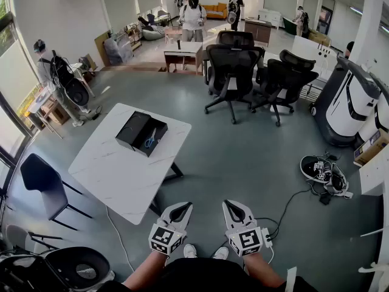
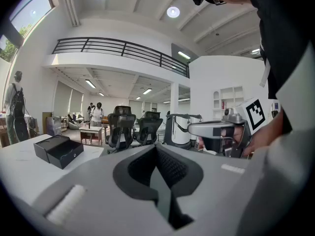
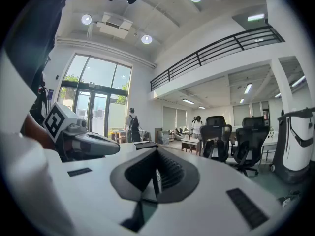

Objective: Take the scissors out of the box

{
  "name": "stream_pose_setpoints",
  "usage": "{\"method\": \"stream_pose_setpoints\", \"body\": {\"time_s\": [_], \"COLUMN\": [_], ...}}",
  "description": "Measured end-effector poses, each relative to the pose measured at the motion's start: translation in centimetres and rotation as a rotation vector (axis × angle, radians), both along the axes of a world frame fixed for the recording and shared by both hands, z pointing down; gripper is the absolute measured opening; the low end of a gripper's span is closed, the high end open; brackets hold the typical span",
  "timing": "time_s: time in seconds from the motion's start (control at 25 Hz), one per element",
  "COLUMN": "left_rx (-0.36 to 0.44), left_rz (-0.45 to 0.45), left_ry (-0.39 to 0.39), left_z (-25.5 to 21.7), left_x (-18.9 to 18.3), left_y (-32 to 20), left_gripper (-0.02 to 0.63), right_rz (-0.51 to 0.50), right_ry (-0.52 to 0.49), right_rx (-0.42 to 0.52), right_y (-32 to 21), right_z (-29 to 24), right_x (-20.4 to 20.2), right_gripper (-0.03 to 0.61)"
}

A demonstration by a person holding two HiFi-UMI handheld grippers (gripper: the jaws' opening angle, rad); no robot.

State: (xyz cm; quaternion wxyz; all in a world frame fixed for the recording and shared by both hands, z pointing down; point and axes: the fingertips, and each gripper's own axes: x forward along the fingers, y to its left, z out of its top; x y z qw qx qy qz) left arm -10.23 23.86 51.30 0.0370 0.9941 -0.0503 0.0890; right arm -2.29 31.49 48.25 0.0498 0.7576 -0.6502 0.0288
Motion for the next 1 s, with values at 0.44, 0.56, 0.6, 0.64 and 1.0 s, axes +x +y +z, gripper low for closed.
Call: {"method": "stream_pose_setpoints", "body": {"time_s": [0.44, 0.56, 0.6, 0.64, 1.0], "left_rx": [-0.016, -0.018, -0.016, -0.014, -0.028], "left_rz": [0.006, -0.007, -0.009, -0.009, 0.012], "left_ry": [0.000, 0.006, 0.008, 0.011, 0.023], "left_z": [0.2, 0.4, 0.4, 0.3, 1.3], "left_x": [-2.9, -4.1, -4.4, -4.7, -7.3], "left_y": [-0.8, -1.3, -1.5, -1.6, -2.8], "left_gripper": [0.009, 0.009, 0.009, 0.009, 0.009], "right_rz": [0.000, 0.005, 0.009, 0.012, -0.014], "right_ry": [0.034, 0.023, 0.012, -0.001, 0.102], "right_rx": [-0.017, 0.013, 0.026, 0.037, 0.015], "right_y": [-1.8, -2.1, -2.2, -2.3, -3.7], "right_z": [-0.3, -0.7, -0.9, -1.1, -2.1], "right_x": [-2.9, -3.9, -4.1, -4.3, -8.9], "right_gripper": [0.007, 0.008, 0.008, 0.008, 0.008]}}
